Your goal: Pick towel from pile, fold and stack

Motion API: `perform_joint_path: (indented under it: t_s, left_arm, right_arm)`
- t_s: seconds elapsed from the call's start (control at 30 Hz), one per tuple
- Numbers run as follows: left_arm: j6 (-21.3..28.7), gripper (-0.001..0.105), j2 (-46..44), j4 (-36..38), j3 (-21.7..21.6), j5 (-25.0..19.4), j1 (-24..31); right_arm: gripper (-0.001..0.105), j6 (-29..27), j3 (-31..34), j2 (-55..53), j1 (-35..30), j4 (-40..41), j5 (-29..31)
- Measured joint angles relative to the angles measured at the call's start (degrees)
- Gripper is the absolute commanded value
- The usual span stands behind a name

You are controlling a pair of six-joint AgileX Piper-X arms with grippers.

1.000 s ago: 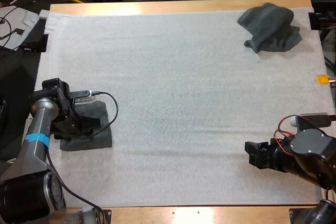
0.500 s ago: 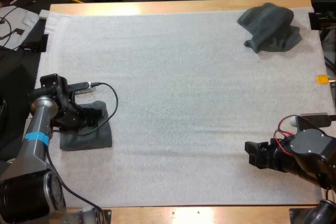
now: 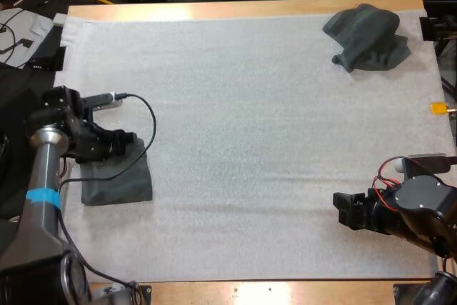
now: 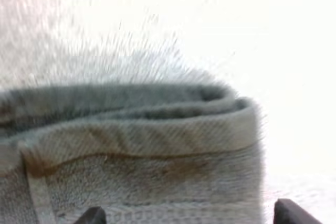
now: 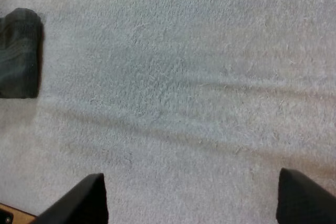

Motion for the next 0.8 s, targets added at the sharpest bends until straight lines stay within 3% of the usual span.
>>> perform_joint_path:
  t_s: [0.37, 0.8]
  left_arm:
    - [-0.02, 0.060, -10.55, 2.11, -1.25, 1.22, -1.27]
    - [-0.93, 0.060, -24.92, 5.94, -1.56, 1.23, -12.82]
  right_arm:
    - [0.065, 0.00, 0.00, 0.00, 0.00, -0.24, 0.20]
    - [0.065, -5.94, 0.00, 2.09, -0.41, -8.70, 1.72]
